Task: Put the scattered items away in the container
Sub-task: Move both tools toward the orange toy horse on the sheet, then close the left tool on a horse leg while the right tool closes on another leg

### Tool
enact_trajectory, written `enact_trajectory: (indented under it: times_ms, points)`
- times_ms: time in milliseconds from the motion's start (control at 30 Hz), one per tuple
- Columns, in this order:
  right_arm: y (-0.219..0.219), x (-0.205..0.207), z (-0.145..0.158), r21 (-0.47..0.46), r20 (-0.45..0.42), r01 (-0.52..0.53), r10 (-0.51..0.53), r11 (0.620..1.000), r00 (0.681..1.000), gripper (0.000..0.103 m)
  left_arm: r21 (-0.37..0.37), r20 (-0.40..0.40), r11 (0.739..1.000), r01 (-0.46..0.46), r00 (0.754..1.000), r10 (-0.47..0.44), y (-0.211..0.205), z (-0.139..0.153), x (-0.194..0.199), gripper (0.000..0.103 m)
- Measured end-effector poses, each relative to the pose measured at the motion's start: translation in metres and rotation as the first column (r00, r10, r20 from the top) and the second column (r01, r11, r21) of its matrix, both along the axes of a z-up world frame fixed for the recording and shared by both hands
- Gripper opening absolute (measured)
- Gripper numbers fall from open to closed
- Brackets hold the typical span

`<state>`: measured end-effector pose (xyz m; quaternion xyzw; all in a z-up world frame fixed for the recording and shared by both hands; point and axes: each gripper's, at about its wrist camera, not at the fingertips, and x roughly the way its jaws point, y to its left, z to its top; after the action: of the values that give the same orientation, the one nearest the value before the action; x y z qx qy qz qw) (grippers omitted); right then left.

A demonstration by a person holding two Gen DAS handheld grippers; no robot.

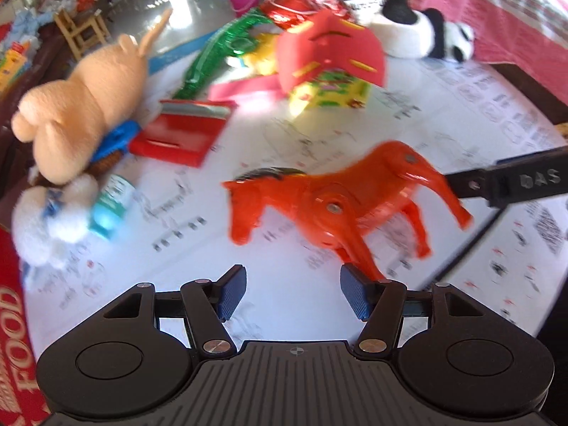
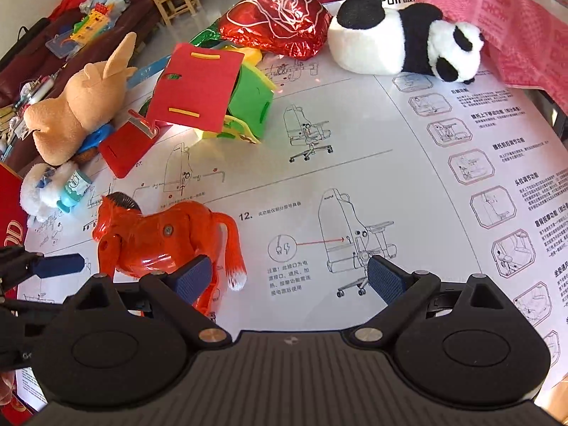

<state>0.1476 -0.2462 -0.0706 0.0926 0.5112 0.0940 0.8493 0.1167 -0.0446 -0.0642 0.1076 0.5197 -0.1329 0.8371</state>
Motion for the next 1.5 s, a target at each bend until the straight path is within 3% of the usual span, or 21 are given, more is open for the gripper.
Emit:
enact_trajectory:
  times_ms: [133,367,467,567,600,667,700,733,900,1100,1200,1300,1400,1467,1500]
  points:
    - [-0.013,-0.010,-0.003,0.028,-0.013,0.013,-0.013,1.000,1.000,0.095,-0.010,0.028,1.000,-0.013,1.000,0.013,-0.002,0.011,-0.017,0.074]
    - [-0.026,-0.016,0.012,0.083,0.019,0.022,-0.023,0.996,1.000,0.095,-0.210,-0.009,0.972,-0.100,0.995,0.100,0.010,0.048,-0.013,0.075]
    - [-0.026,-0.016,0.013,0.104,0.018,0.022,-0.024,0.994,1.000,0.095,-0.177,-0.010,0.978,-0.114,0.993,0.114,-0.006,0.049,-0.005,0.075]
    - [-0.026,-0.020,0.013,0.102,0.018,0.017,-0.019,0.995,1.000,0.095,-0.162,-0.071,0.979,-0.127,0.991,0.117,-0.018,0.037,0.005,0.071]
    - [-0.027,-0.021,0.014,0.098,0.016,0.016,-0.018,0.995,1.000,0.095,-0.145,-0.085,0.982,-0.125,0.990,0.114,-0.021,0.031,0.007,0.067]
    - [-0.029,-0.023,0.014,0.084,0.013,0.013,-0.015,0.996,1.000,0.095,-0.117,-0.106,0.986,-0.122,0.988,0.110,-0.025,0.021,0.008,0.045]
    - [-0.030,-0.024,0.015,0.079,0.014,0.011,-0.012,0.997,1.000,0.095,-0.116,-0.127,0.985,-0.127,0.986,0.112,-0.024,0.015,0.008,0.024]
    - [-0.032,-0.026,0.015,0.072,0.018,0.005,-0.006,0.997,1.000,0.095,-0.117,-0.140,0.985,-0.131,0.984,0.114,-0.023,0.011,0.008,0.012]
    - [-0.030,-0.031,0.014,0.046,0.031,-0.013,0.012,0.999,0.999,0.096,-0.078,-0.162,0.991,-0.110,0.982,0.096,-0.026,-0.005,0.002,0.009]
    - [-0.016,-0.035,0.024,0.006,0.115,-0.047,0.046,0.999,0.992,0.100,-0.086,-0.162,0.990,-0.112,0.982,0.097,-0.025,-0.007,0.001,0.008]
    - [-0.005,-0.029,0.021,-0.081,0.047,-0.114,0.118,0.990,0.992,0.101,-0.093,-0.164,0.990,-0.111,0.982,0.095,-0.026,-0.008,0.002,0.009]
    - [-0.007,-0.028,0.021,-0.011,0.044,-0.130,0.131,0.991,0.990,0.099,-0.096,-0.161,0.990,-0.107,0.983,0.090,-0.026,-0.009,0.001,0.009]
    - [-0.004,-0.025,0.025,0.013,0.025,-0.146,0.146,0.989,0.989,0.087,-0.096,-0.160,0.990,-0.104,0.983,0.088,-0.025,-0.010,0.002,0.009]
    - [0.003,-0.023,0.025,-0.001,0.014,-0.175,0.175,0.985,0.985,0.063,-0.098,-0.162,0.990,-0.104,0.983,0.087,-0.025,-0.011,0.003,0.009]
    - [0.006,-0.021,0.025,-0.001,0.005,-0.187,0.187,0.982,0.982,0.061,-0.096,-0.163,0.990,-0.103,0.983,0.086,-0.025,-0.012,0.003,0.009]
